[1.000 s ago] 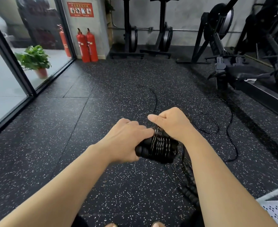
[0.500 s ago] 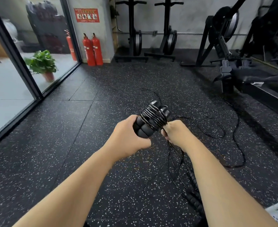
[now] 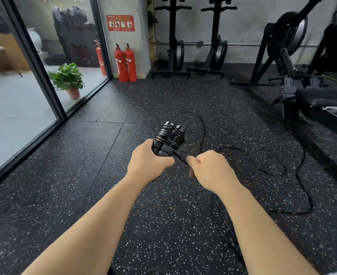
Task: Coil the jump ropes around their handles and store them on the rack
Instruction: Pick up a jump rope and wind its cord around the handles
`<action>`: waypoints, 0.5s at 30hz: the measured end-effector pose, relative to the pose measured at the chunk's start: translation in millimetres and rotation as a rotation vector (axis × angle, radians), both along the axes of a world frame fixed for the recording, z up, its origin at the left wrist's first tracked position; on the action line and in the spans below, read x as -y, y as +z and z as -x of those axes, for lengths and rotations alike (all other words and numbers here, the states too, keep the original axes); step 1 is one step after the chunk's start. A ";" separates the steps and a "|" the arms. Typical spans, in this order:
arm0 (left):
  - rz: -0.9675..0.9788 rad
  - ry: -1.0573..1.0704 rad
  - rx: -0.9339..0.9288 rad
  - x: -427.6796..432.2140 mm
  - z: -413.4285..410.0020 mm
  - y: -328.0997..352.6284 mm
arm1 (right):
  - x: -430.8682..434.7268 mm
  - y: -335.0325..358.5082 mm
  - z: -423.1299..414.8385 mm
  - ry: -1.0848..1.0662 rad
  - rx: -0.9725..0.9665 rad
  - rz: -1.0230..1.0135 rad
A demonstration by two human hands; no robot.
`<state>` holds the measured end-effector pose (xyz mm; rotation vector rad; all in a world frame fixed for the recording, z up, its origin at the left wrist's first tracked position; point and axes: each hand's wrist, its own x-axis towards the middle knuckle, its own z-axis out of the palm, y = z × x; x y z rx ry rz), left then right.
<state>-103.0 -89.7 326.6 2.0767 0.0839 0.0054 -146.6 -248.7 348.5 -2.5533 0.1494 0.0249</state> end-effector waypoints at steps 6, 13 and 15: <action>-0.159 0.155 -0.014 -22.6 -10.8 -0.1 | -11.7 9.5 12.9 0.018 0.086 0.186; -0.523 0.120 0.022 -35.4 -11.5 0.0 | -20.1 29.5 25.2 0.171 0.380 0.269; -0.681 0.058 0.045 -30.7 -8.1 -0.3 | -21.7 30.4 23.2 0.217 0.429 0.275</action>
